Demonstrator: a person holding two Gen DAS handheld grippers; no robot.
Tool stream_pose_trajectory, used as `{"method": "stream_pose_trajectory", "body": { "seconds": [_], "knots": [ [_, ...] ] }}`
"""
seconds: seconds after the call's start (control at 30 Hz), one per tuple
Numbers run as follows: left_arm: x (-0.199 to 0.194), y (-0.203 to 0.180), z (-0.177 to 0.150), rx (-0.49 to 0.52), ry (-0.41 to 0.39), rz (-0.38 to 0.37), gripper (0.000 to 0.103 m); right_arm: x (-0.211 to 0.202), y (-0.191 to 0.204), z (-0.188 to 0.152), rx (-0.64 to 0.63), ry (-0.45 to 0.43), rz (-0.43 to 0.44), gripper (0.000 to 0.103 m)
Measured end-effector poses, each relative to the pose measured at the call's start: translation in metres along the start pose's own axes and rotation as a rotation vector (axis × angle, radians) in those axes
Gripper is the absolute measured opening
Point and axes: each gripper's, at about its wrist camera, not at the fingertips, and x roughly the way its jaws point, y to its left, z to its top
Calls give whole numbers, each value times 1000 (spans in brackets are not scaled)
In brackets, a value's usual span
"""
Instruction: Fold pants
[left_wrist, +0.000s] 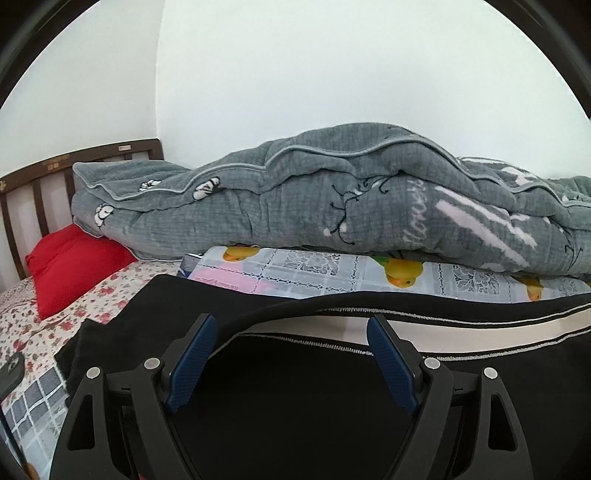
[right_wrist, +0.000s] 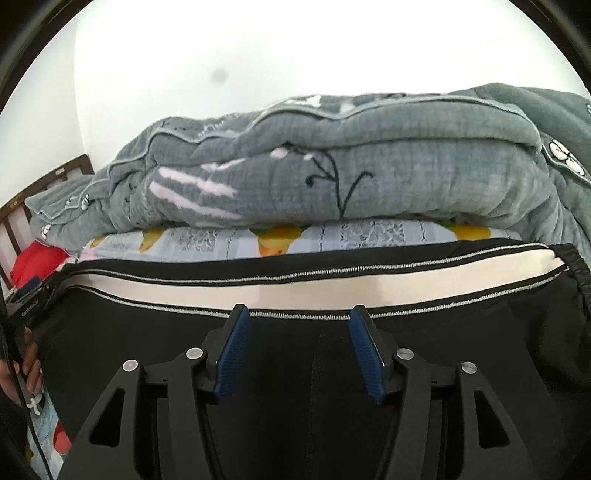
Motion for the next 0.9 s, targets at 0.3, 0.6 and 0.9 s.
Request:
{"method": "stream_pose_trajectory", "body": {
  "seconds": [0.3,0.6,0.9],
  "knots": [
    [-82,51,-47,-61,214,-109,83,-100,-16,-19,38,37,-39,61],
    [-90,117,-96,-412,424,-255,82,-155,-87,-98,192,184,-96,63],
    [-24,126,-88,-604,486,-339,80,-126,-123,-95,405,219,5,64]
  ]
}}
